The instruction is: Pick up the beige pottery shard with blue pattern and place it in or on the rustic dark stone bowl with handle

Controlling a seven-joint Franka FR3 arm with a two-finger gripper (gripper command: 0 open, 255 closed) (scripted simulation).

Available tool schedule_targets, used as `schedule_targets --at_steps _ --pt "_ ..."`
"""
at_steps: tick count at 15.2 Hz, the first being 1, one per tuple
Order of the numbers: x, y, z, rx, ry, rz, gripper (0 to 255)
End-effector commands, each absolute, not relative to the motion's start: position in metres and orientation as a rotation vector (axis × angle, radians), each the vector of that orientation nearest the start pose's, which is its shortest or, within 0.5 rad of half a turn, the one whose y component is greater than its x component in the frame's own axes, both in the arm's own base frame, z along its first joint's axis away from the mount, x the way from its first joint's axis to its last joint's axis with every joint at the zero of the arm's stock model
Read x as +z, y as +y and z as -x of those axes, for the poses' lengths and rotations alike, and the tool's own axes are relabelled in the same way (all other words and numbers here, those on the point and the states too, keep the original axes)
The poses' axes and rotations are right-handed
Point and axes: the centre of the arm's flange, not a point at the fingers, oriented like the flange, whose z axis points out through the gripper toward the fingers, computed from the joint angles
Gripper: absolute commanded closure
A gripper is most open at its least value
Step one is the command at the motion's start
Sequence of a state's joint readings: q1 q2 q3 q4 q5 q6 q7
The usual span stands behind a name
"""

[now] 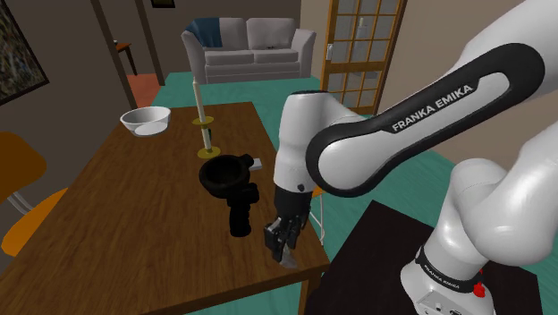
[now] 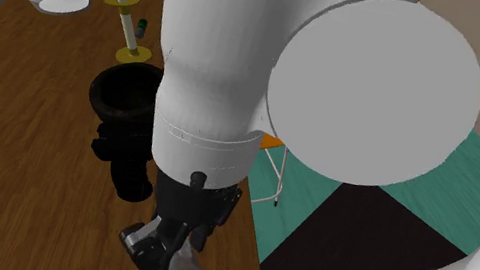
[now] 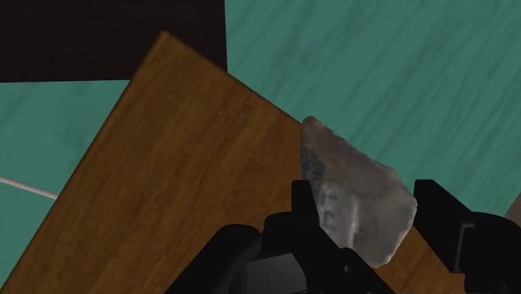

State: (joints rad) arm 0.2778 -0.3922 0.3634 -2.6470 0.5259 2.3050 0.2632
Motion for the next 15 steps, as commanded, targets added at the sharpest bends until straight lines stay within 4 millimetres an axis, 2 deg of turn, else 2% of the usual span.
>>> schedule_targets --at_steps 1,15 --pt "0.378 0.244 -0.319 0.095 -0.010 2.885 255" --pt "0.452 0.244 -0.319 0.095 -0.010 2.885 255"
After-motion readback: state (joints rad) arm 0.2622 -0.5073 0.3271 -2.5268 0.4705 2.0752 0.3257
